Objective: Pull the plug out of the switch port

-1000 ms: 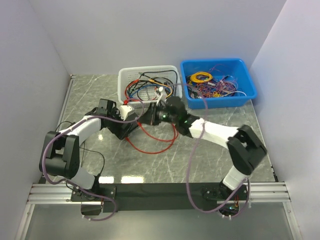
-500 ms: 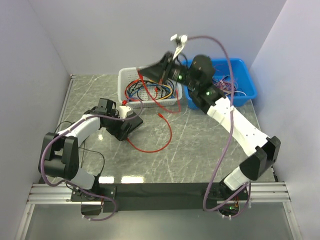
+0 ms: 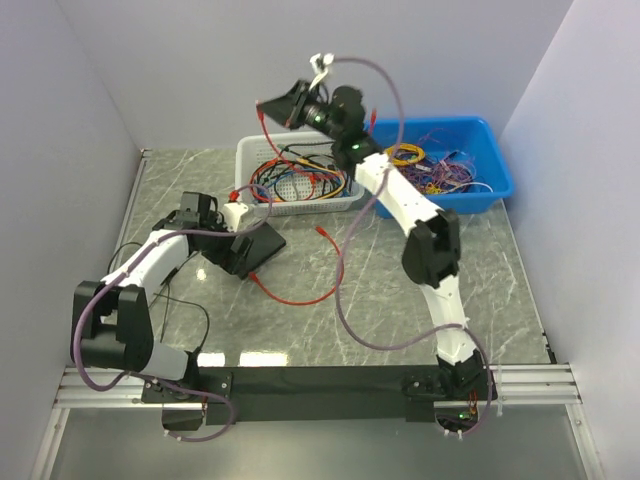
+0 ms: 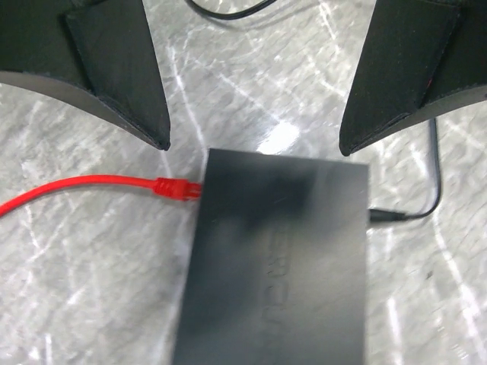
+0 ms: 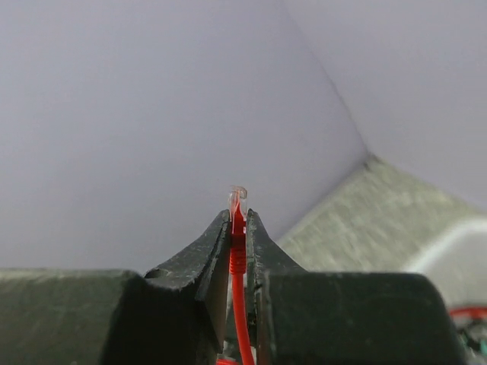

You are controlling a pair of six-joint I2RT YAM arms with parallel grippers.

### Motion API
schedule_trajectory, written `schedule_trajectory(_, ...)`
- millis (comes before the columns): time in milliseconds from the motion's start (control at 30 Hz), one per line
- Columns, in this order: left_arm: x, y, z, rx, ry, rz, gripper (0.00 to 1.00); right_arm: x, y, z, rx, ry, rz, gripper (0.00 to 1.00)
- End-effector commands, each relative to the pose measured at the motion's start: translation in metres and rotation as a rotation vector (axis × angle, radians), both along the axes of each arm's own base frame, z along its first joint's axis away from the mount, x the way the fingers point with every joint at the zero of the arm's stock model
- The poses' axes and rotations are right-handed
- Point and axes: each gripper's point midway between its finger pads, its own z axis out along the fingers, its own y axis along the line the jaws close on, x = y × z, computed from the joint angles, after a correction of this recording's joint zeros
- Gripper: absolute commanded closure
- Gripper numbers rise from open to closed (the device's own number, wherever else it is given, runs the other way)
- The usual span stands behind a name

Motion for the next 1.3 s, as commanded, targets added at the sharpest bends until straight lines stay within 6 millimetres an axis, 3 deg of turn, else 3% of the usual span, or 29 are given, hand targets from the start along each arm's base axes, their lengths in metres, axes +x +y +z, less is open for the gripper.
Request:
schedule_trajectory(0,0.002,0.009,0.009,-0.009,-0.025,0.022,0.01,0.019,0.01,-0.005,0.053,-0.014,-0.067,1.0)
schedule_trajectory(33,0.002,0.01,0.009,-0.009,-0.024,0.027,0.01,0.034,0.018,-0.035,0.014,0.011,-0.086,1.0)
schedule_trajectory(67,0.002,0.011,0.01,-0.013,-0.025,0.031,0.01,0.043,0.019,-0.039,-0.013,-0.026,-0.13,1.0)
schedule_trajectory(167,0.0,0.012,0.009,-0.024,-0.02,0.033,0.01,0.068,0.024,-0.093,-0.092,0.035,-0.182,1.0)
schedule_trajectory(233,-0.001,0.012,0.009,-0.029,-0.019,0.034,0.01,0.075,0.028,-0.126,-0.136,0.082,-0.17,1.0)
schedule_trajectory(400,0.0,0.012,0.007,-0.026,-0.012,0.04,0.01,0.074,0.029,-0.176,-0.235,0.172,-0.177,0.98)
schedule_trajectory(433,0.0,0.012,0.007,-0.027,-0.01,0.039,0.01,0.077,0.022,-0.175,-0.243,0.185,-0.222,0.89)
schedule_trajectory(467,0.0,0.012,0.009,-0.028,-0.015,0.042,0.01,0.078,0.016,-0.19,-0.279,0.209,-0.245,0.67)
schedule_trajectory(500,0.001,0.013,0.01,-0.027,-0.017,0.044,0.01,0.077,0.012,-0.196,-0.304,0.224,-0.258,0.56)
schedule_trajectory(533,-0.001,0.013,0.01,-0.026,-0.014,0.043,0.01,0.078,0.005,-0.189,-0.314,0.22,-0.289,0.5)
schedule_trajectory(567,-0.001,0.013,0.012,-0.024,-0.018,0.043,0.01,0.075,0.0,-0.196,-0.358,0.232,-0.299,0.44)
schedule_trajectory(633,-0.002,0.015,0.013,-0.017,-0.022,0.042,0.01,0.069,-0.008,-0.178,-0.392,0.197,-0.316,0.39)
schedule_trajectory(700,-0.001,0.018,0.014,-0.002,-0.026,0.054,0.0,0.061,-0.017,-0.173,-0.435,0.192,-0.329,0.37)
schedule_trajectory(733,-0.001,0.019,0.014,0.002,-0.027,0.058,0.01,0.051,-0.021,-0.146,-0.429,0.154,-0.343,0.37)
schedule_trajectory(800,-0.001,0.023,0.012,0.007,-0.023,0.069,0.01,0.039,-0.032,-0.145,-0.485,0.14,-0.381,0.37)
schedule_trajectory(833,0.0,0.026,0.011,0.009,-0.02,0.079,0.01,0.023,-0.038,-0.114,-0.463,0.1,-0.389,0.36)
schedule_trajectory(867,-0.001,0.028,0.011,0.01,-0.021,0.084,0.01,0.007,-0.04,-0.138,-0.505,0.136,-0.365,0.36)
schedule_trajectory(900,-0.001,0.03,0.008,0.015,-0.021,0.095,0.01,-0.005,-0.04,-0.135,-0.491,0.124,-0.347,0.36)
schedule_trajectory(933,0.0,0.035,0.007,0.019,-0.022,0.111,0.01,-0.026,-0.044,-0.112,-0.455,0.099,-0.331,0.37)
schedule_trajectory(967,0.0,0.037,0.006,0.021,-0.024,0.119,0.01,-0.05,-0.041,-0.154,-0.502,0.167,-0.285,0.36)
schedule_trajectory(1033,-0.003,0.042,0.001,0.025,-0.011,0.131,0.01,-0.084,-0.037,-0.153,-0.455,0.188,-0.233,0.36)
schedule_trajectory(1067,-0.003,0.043,-0.001,0.027,-0.003,0.134,0.01,-0.111,-0.031,-0.192,-0.498,0.247,-0.183,0.36)
schedule_trajectory(1100,-0.005,0.044,-0.003,0.027,0.001,0.137,0.01,-0.126,-0.024,-0.196,-0.474,0.251,-0.146,0.36)
schedule_trajectory(1133,-0.004,0.046,-0.005,0.028,0.003,0.145,0.01,-0.147,-0.025,-0.223,-0.474,0.332,-0.108,0.37)
schedule_trajectory(1200,-0.005,0.046,-0.009,0.021,0.012,0.146,0.01,-0.177,-0.005,-0.232,-0.414,0.354,-0.012,0.37)
schedule_trajectory(1233,-0.003,0.045,-0.009,0.014,0.004,0.142,0.01,-0.194,0.001,-0.254,-0.413,0.429,0.054,0.37)
schedule_trajectory(1267,-0.002,0.044,-0.012,0.009,0.009,0.142,0.01,-0.205,0.009,-0.26,-0.408,0.439,0.099,0.37)
